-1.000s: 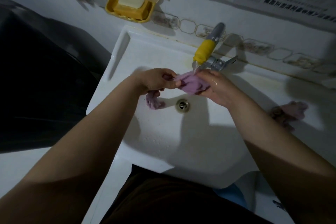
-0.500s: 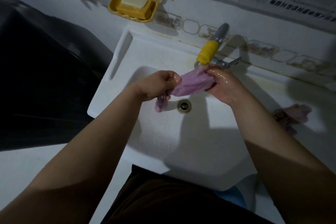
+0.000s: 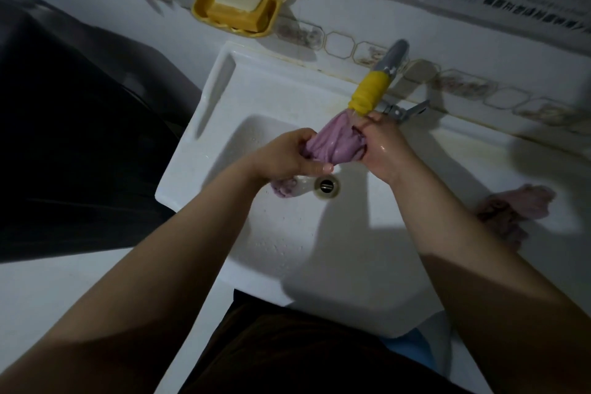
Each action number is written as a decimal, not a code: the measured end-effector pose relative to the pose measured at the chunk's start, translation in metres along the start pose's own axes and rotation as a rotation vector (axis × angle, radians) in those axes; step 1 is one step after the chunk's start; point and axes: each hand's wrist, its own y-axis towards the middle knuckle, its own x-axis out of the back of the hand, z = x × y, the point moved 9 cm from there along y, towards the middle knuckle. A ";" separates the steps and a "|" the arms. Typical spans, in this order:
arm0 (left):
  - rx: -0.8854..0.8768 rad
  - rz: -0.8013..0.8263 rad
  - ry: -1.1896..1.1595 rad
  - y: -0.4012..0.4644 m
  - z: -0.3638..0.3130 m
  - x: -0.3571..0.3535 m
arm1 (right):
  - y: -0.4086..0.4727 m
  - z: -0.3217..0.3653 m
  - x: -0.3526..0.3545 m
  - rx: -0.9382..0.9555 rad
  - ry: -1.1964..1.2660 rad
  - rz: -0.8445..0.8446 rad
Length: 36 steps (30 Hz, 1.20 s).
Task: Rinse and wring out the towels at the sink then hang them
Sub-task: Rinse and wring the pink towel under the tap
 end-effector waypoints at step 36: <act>0.404 -0.346 -0.479 0.007 0.003 -0.033 | -0.018 0.007 -0.007 0.171 -0.485 -0.412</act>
